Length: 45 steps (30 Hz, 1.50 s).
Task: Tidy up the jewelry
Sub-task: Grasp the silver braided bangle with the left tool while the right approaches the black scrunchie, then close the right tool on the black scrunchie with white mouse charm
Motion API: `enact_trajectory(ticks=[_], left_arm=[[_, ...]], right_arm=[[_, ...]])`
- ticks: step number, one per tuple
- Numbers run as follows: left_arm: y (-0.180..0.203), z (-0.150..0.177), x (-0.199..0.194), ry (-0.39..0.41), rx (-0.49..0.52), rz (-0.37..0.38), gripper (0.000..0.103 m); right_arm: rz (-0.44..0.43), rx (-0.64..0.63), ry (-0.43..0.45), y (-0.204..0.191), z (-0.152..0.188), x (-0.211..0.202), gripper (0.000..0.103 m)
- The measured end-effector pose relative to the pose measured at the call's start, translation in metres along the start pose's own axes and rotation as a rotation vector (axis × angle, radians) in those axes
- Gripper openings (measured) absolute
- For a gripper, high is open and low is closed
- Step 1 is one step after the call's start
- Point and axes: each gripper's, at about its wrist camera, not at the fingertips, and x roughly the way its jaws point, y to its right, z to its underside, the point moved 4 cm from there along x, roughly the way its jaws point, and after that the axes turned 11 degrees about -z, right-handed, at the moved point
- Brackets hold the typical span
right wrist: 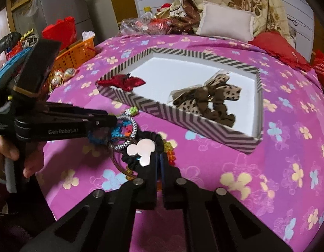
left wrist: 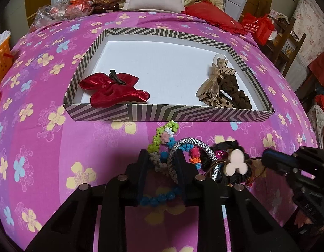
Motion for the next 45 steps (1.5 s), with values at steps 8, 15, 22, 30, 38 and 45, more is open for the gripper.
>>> enact_trajectory(ticks=[8, 15, 22, 30, 38, 45], left_arm=[[0.001, 0.001, -0.003, 0.001, 0.006, -0.002, 0.005], [0.005, 0.000, -0.004, 0.003, 0.007, 0.011, 0.005], [0.004, -0.002, -0.003, -0.007, -0.008, 0.023, 0.005], [0.004, -0.002, -0.001, -0.012, -0.021, 0.028, 0.005], [0.005, -0.002, -0.001, -0.014, -0.021, 0.030, 0.005], [0.010, -0.001, -0.004, -0.004, 0.006, 0.022, 0.005]], right_arm=[[0.056, 0.059, 0.027, 0.026, 0.006, -0.021, 0.002], [-0.036, 0.086, 0.022, 0.027, 0.009, -0.024, 0.009], [-0.127, 0.074, -0.062, 0.001, 0.019, -0.004, 0.033], [-0.165, 0.077, -0.083, -0.010, 0.025, 0.004, 0.033], [-0.184, 0.131, -0.079, -0.005, 0.027, 0.017, 0.033], [-0.181, 0.151, -0.030, 0.001, 0.023, 0.024, 0.033]])
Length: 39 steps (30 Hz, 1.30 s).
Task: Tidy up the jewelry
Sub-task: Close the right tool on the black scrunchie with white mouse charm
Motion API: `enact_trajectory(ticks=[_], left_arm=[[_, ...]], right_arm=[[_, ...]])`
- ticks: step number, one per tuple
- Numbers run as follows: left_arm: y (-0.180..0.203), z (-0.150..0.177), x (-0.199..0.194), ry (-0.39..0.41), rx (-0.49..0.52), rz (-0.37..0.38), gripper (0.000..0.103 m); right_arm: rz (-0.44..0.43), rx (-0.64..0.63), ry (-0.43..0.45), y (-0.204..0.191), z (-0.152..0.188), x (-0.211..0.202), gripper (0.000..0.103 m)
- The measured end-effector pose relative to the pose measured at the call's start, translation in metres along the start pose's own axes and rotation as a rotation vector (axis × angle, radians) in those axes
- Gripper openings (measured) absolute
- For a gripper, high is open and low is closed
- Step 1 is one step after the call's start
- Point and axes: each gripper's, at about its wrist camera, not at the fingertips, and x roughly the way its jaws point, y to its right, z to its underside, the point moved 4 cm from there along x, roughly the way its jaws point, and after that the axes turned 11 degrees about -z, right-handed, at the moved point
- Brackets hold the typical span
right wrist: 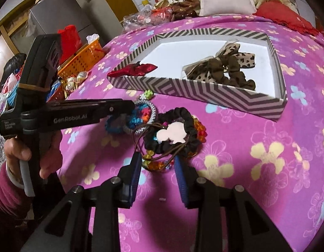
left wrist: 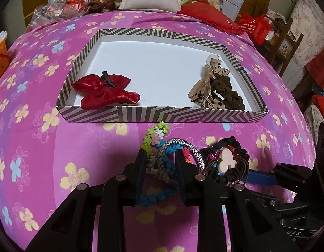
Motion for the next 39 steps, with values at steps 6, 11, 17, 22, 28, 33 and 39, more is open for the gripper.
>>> enact_trajectory(ticks=[6, 11, 17, 22, 28, 33, 39], left_arm=[[-0.002, 0.001, 0.002, 0.003, 0.007, -0.004, 0.004], [-0.003, 0.000, 0.000, 0.018, 0.006, -0.001, 0.000], [-0.005, -0.002, -0.010, 0.043, -0.008, 0.015, 0.000], [-0.010, -0.004, -0.021, 0.063, -0.021, 0.021, 0.000], [-0.012, -0.001, -0.015, 0.014, -0.051, 0.065, 0.000], [-0.006, 0.003, -0.004, -0.023, -0.047, 0.065, 0.001], [-0.002, 0.002, 0.000, -0.035, -0.047, 0.058, 0.007]], right_arm=[[0.014, -0.013, 0.010, 0.001, 0.003, 0.000, 0.007], [0.011, -0.043, 0.048, -0.008, -0.004, -0.015, 0.005], [0.003, -0.067, 0.101, -0.017, -0.016, -0.037, 0.004], [-0.002, -0.084, 0.142, -0.024, -0.024, -0.051, 0.004], [-0.012, -0.081, 0.146, -0.026, -0.025, -0.058, 0.004], [0.000, -0.064, 0.074, -0.021, -0.017, -0.044, 0.011], [-0.006, -0.042, -0.016, -0.018, 0.000, -0.023, 0.032]])
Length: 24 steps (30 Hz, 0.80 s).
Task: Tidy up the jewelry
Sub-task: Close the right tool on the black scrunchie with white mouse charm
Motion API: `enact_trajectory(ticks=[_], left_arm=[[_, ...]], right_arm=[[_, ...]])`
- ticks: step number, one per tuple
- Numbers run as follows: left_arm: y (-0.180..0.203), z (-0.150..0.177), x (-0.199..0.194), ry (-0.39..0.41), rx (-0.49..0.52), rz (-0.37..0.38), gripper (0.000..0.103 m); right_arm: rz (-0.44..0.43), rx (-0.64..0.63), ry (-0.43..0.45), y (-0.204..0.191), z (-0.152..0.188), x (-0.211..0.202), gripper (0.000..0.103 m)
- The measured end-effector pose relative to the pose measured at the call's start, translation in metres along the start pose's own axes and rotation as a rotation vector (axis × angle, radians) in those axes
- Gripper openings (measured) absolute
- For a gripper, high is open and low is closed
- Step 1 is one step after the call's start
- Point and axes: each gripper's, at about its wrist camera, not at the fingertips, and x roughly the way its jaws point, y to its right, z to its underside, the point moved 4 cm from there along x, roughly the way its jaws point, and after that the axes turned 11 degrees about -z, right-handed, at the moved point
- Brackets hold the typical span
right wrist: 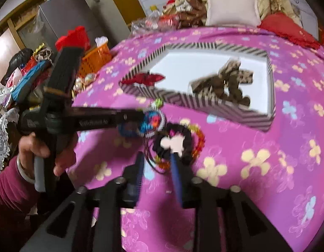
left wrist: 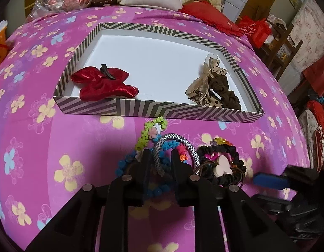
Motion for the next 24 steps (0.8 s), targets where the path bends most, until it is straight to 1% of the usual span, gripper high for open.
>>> enact_trajectory(ticks=[4, 10, 14, 15, 16, 20, 21, 22, 24], left_arm=[[-0.001, -0.001, 0.001, -0.002, -0.008, 0.012, 0.007], [0.003, -0.002, 0.004, -0.005, 0.011, -0.006, 0.007], [0.008, -0.001, 0.007, 0.004, 0.034, -0.032, 0.007], [0.009, -0.001, 0.007, 0.005, 0.036, -0.034, 0.004], [0.009, -0.001, 0.007, 0.005, 0.040, -0.043, 0.000], [0.008, -0.001, 0.008, 0.006, 0.033, -0.039, 0.000], [0.008, -0.001, 0.008, 0.007, 0.031, -0.039, 0.000], [0.006, -0.001, 0.007, 0.012, 0.020, -0.039, 0.000], [0.004, -0.002, 0.004, 0.024, 0.004, -0.037, 0.000]], right_arm=[[-0.005, 0.029, -0.026, 0.006, 0.005, 0.009, 0.032], [0.004, 0.065, -0.037, 0.012, 0.006, 0.016, 0.032], [0.007, 0.077, -0.033, 0.014, 0.003, 0.021, 0.032], [0.012, 0.085, -0.033, 0.016, 0.003, 0.024, 0.032], [0.017, 0.097, -0.029, 0.019, 0.002, 0.027, 0.032], [0.014, 0.114, 0.028, 0.023, -0.002, 0.028, 0.031], [0.022, 0.109, 0.041, 0.024, -0.003, 0.028, 0.027], [0.024, 0.104, 0.050, 0.024, -0.003, 0.028, 0.012], [0.012, 0.096, 0.067, 0.023, -0.003, 0.026, 0.005]])
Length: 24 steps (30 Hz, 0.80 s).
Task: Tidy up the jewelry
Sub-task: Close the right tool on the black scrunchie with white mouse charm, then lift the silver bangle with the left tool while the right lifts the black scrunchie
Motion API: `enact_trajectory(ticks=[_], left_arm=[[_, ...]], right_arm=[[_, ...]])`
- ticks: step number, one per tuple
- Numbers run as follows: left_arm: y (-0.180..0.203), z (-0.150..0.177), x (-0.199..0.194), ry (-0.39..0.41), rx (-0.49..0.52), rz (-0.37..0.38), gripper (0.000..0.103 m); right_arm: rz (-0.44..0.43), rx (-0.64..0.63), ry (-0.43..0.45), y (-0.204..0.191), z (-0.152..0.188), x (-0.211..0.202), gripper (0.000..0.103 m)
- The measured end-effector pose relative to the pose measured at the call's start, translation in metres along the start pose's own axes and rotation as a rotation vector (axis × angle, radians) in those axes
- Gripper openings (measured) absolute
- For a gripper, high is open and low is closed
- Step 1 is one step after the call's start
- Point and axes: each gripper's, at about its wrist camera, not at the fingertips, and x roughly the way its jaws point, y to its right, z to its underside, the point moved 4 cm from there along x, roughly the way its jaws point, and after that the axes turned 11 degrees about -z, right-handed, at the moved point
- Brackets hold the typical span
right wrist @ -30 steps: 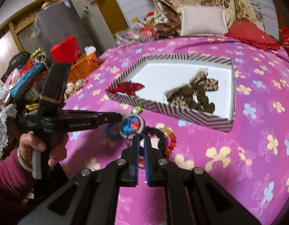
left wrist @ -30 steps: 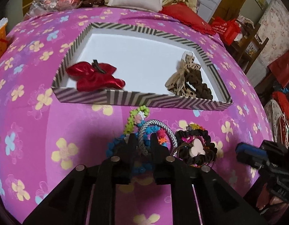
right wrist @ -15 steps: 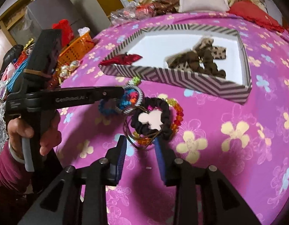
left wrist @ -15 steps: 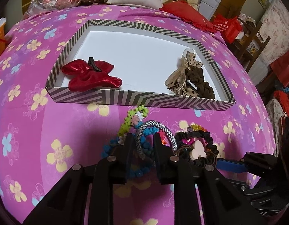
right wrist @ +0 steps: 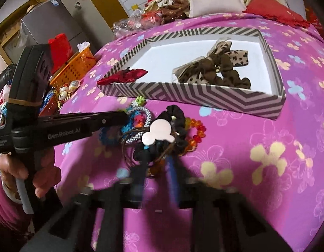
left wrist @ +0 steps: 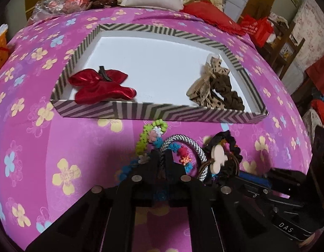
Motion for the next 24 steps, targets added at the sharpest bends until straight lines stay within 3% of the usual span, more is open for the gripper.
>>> enact_trajectory(ticks=[16, 19, 22, 24], left_arm=[[-0.015, -0.012, -0.036, 0.079, -0.064, 0.015, 0.000], [-0.015, -0.012, -0.040, 0.086, -0.064, 0.016, 0.000], [-0.013, -0.011, -0.042, 0.086, -0.068, 0.020, 0.000], [-0.013, -0.010, -0.043, 0.089, -0.071, 0.023, 0.000]], right_arm=[[-0.068, -0.083, 0.130, -0.032, -0.030, -0.066, 0.003], [-0.126, -0.078, 0.147, -0.038, -0.035, -0.071, 0.003], [-0.119, -0.101, 0.145, -0.043, -0.038, -0.072, 0.002], [-0.177, -0.074, 0.151, -0.042, -0.038, -0.075, 0.002]])
